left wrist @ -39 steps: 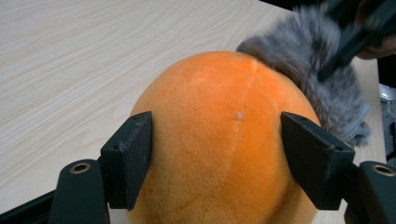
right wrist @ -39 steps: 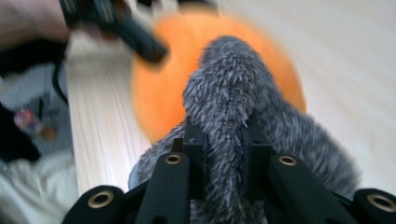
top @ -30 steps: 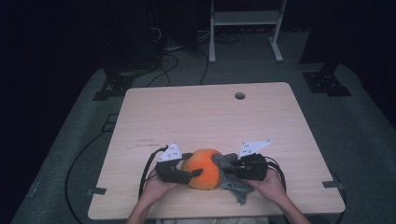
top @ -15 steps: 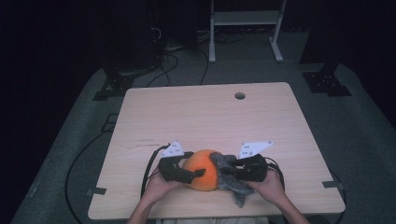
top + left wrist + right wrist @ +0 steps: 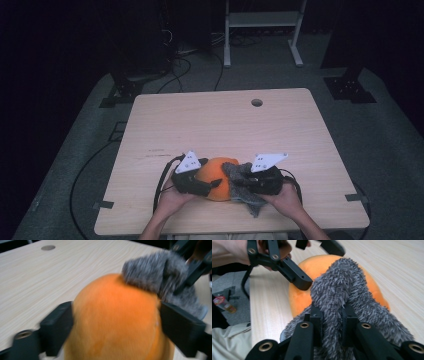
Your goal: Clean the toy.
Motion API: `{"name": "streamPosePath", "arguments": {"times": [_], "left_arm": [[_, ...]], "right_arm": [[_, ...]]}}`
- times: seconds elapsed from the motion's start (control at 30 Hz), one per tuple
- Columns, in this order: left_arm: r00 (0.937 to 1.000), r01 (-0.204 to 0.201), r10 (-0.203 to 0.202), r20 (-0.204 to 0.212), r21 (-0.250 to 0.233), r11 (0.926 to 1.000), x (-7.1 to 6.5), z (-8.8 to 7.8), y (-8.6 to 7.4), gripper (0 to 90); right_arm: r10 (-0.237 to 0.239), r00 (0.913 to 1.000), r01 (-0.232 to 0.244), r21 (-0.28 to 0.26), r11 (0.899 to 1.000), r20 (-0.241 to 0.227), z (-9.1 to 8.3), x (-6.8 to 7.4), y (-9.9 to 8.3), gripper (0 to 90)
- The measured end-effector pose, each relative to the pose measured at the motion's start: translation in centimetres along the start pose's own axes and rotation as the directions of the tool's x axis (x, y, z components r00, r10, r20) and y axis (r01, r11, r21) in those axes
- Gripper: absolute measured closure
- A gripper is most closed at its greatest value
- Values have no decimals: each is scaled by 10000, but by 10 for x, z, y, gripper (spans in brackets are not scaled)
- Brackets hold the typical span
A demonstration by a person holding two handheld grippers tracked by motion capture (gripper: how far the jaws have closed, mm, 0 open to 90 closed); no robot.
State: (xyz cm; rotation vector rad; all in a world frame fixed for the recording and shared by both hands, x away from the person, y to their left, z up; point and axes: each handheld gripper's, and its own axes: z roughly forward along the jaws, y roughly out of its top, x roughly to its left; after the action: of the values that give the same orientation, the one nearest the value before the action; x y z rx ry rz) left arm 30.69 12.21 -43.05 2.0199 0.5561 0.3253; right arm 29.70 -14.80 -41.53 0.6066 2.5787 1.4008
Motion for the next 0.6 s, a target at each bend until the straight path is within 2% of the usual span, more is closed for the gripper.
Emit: {"name": "streamPosePath", "arguments": {"times": [0.03, 0.07, 0.1, 0.2, 0.23, 0.27, 0.3, 0.4, 0.43, 0.47, 0.5, 0.6], "left_arm": [[10000, 22, -22, 7, 120, 9999, 2, -3, -3, 255], [10000, 22, -22, 7, 120, 9999, 2, -3, -3, 261], [9996, 215, -216, 166, 67, 9997, 6, -5, -7, 267], [9996, 137, -139, 248, 67, 9999, 7, -5, -8, 284], [9996, 42, -44, 281, 64, 10000, 6, -4, -8, 288], [9996, 42, -44, 281, 64, 10000, 6, -4, -8, 291], [9996, -53, 51, 290, 66, 10000, 6, -4, -9, 292], [9994, -64, 59, 349, 142, 9999, 7, -6, -10, 296], [9992, -160, 157, 370, 64, 9999, 6, -7, -11, 298], [9992, -160, 157, 370, 64, 9999, 6, -7, -11, 298], [9991, -252, 250, 344, 55, 9997, 4, -6, -10, 298], [9991, -217, 214, 378, 64, 9997, 4, -5, -9, 297]], "right_arm": [[393, 9992, -394, 155, 9991, 43, 0, -7, -6, 755], [393, 9992, -394, 155, 9991, 43, 0, -7, -6, 755], [603, 9981, -610, 457, 9971, 155, 0, -13, -14, 755], [719, 9973, -726, 519, 9960, 146, -2, -13, -16, 755], [741, 9972, -743, 177, 9971, 73, -4, -10, -10, 754], [741, 9972, -743, 177, 9971, 73, -4, -10, -10, 754], [776, 9970, -776, -96, 9969, -11, -2, -10, -4, 753], [767, 9970, -768, -30, 9970, -45, 2, -10, -4, 753], [917, 9958, -916, 246, 9955, 3, 4, -14, -10, 753], [917, 9958, -916, 246, 9955, 3, 4, -14, -10, 753], [1187, 9929, -1185, 477, 9918, -11, 1, -18, -16, 753], [1182, 9930, -1184, 402, 9922, 73, -3, -19, -15, 751]]}}
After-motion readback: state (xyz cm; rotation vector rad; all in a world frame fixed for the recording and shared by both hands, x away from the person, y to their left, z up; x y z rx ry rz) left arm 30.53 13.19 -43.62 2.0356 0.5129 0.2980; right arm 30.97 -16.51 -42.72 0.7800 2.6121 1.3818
